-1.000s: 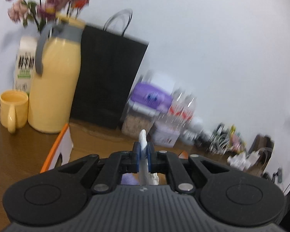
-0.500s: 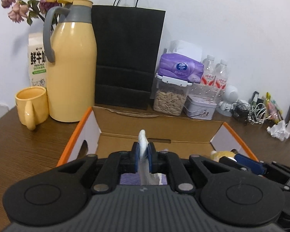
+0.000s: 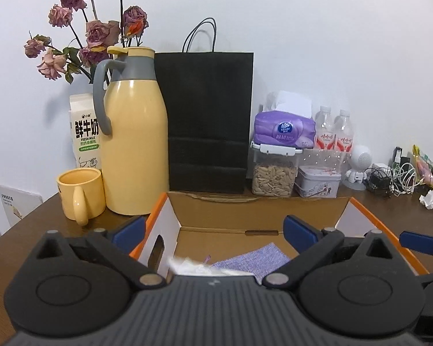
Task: Organize objects
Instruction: 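Open left tool to drop the paper bag while right tool releases the cap into the box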
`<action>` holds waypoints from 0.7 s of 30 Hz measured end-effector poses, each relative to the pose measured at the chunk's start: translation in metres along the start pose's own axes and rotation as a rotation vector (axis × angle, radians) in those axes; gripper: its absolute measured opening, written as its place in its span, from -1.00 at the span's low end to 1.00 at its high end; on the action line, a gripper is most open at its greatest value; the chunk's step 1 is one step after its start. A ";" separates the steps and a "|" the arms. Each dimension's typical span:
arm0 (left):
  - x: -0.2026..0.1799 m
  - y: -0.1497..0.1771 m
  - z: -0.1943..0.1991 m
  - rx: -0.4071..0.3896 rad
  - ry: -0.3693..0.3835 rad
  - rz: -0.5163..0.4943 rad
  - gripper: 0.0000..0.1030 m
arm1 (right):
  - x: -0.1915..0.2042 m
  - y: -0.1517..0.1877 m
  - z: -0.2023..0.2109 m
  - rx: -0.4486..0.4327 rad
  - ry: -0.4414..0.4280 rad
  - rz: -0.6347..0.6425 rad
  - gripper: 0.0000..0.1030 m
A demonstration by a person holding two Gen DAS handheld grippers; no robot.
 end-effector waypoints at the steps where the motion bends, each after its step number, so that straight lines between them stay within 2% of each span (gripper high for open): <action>1: 0.001 0.000 0.000 0.003 -0.001 0.000 1.00 | 0.000 0.000 0.001 -0.001 0.002 -0.001 1.00; 9: 0.004 0.003 0.007 -0.009 0.004 0.014 1.00 | -0.003 0.001 0.005 0.003 0.017 -0.015 1.00; 21: 0.005 0.014 0.022 -0.028 0.050 -0.010 1.00 | -0.003 0.006 0.018 -0.007 0.017 -0.006 1.00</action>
Point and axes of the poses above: each gripper's, at about its wrist camera, not at the fingertips, and z roughly against the way its jaws point, x to its left, y to its underside, the point moved 5 cm from there along -z, roughly the way its jaws point, and after that the axes turned 15 degrees about x, right-handed, at the moved point
